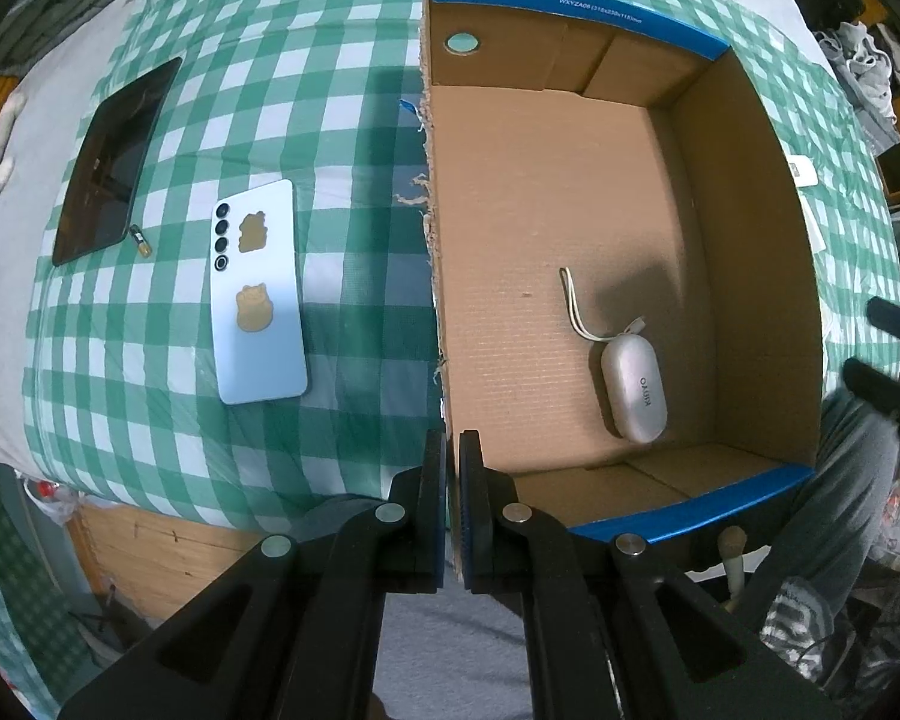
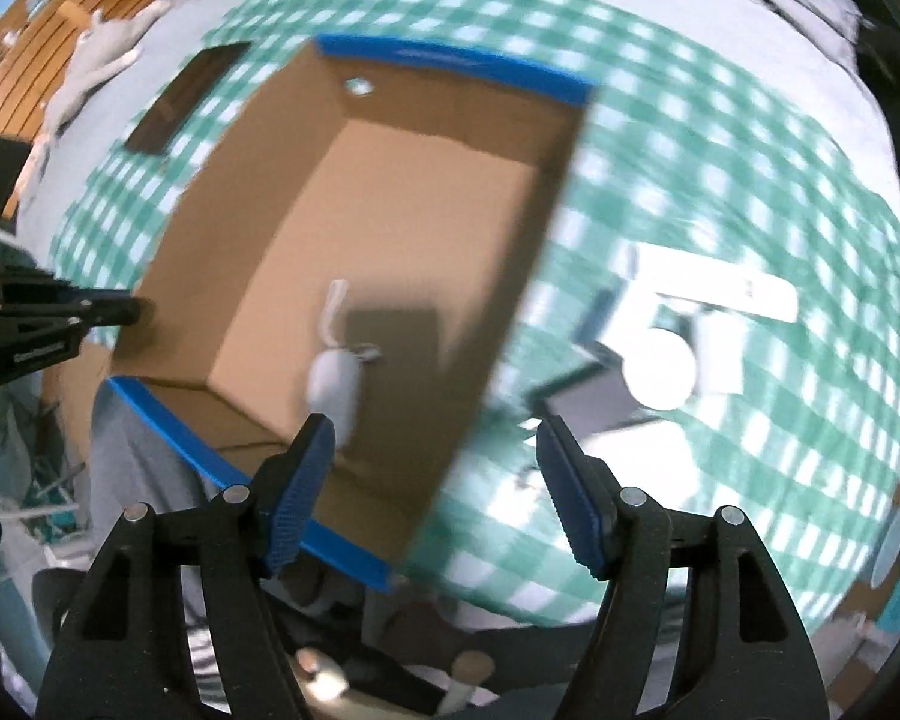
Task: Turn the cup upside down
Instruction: 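Move the right gripper back to the pile and grasp the white PASA charger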
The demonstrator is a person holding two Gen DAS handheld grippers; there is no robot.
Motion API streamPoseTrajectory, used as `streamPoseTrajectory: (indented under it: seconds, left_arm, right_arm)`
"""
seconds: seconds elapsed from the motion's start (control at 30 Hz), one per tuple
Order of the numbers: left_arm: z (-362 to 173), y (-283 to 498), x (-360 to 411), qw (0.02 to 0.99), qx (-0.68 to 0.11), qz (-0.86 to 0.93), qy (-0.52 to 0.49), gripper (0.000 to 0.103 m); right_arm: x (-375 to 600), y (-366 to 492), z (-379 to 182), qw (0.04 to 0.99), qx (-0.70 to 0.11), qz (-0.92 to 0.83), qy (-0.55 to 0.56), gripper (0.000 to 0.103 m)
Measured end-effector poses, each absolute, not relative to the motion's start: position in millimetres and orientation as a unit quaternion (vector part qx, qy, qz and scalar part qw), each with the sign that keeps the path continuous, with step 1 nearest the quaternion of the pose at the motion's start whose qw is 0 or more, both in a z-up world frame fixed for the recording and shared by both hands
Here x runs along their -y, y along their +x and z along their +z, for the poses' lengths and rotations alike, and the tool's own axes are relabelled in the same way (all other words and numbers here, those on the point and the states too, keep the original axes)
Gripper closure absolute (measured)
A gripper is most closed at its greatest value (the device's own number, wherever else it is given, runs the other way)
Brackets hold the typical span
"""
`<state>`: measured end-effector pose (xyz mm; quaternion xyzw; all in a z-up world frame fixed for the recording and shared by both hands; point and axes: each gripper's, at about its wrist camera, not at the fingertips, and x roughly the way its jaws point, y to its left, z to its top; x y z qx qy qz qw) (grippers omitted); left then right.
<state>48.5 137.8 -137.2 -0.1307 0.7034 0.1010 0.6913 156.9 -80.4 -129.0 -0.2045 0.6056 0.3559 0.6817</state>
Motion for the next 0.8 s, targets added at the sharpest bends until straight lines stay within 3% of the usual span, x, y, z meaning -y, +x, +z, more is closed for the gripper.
streamPoseTrajectory:
  seconds: [0.8]
  left_arm:
    - [-138, 47, -137, 0.691, -0.704, 0.101, -0.131, 0.099]
  right_arm:
    - [205, 209, -189, 0.666, -0.686, 0.243, -0.164, 0.033]
